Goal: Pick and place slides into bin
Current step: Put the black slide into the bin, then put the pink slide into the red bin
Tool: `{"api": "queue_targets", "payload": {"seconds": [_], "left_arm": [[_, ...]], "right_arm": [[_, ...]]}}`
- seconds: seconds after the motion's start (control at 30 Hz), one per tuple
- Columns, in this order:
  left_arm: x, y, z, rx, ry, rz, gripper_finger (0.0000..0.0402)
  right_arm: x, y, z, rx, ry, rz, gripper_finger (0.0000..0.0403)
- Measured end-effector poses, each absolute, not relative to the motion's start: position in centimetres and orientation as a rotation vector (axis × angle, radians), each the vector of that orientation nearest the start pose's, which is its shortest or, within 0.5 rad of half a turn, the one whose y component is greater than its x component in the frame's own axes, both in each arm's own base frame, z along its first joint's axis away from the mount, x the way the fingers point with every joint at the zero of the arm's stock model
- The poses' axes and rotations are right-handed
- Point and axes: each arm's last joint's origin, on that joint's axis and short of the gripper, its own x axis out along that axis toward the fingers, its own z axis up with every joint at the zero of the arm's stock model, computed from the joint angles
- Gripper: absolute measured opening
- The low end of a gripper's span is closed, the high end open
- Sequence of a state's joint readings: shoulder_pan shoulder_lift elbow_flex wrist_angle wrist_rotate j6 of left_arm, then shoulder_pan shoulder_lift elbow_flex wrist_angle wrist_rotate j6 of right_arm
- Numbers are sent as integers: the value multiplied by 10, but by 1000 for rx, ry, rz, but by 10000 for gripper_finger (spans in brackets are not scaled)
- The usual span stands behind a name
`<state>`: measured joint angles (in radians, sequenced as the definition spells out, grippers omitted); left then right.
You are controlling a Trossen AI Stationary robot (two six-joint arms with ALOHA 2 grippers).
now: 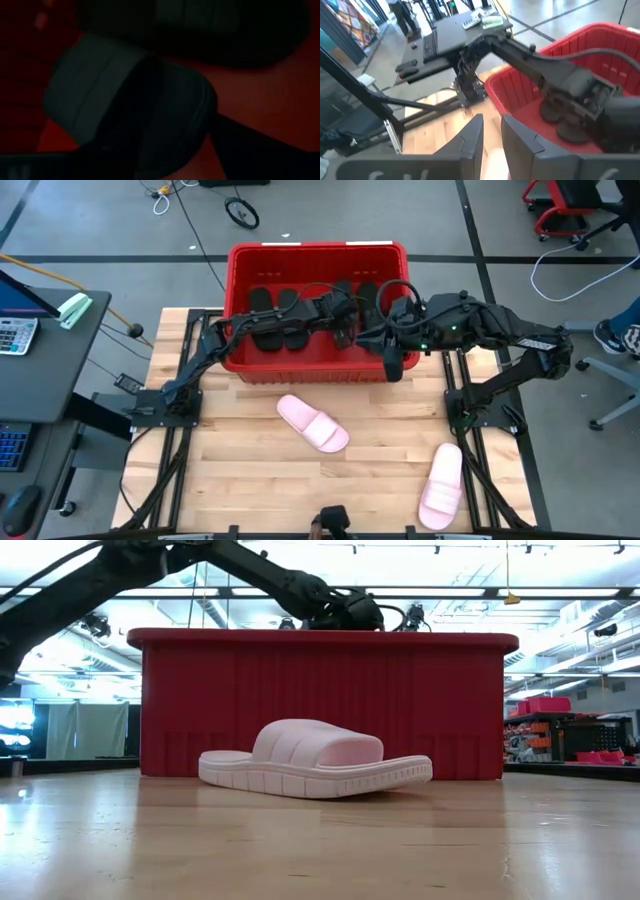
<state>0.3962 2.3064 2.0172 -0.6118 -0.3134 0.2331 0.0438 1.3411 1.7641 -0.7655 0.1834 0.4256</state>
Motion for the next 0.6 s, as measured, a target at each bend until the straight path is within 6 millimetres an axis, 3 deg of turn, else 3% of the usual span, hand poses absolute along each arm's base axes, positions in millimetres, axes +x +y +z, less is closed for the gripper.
{"api": "queue_targets", "payload": {"seconds": [0.17,0.37,0.47,0.6], "left_arm": [[466,199,231,126,997,560,271],[476,186,262,79,894,498,278],[475,175,278,-19,888,466,278],[470,150,308,-24,886,382,274]], "right_arm": [[247,10,478,398,369,-207,75],[246,22,477,409,389,-166,75],[245,30,477,431,395,-141,75],[241,47,474,476,441,-69,75]]}}
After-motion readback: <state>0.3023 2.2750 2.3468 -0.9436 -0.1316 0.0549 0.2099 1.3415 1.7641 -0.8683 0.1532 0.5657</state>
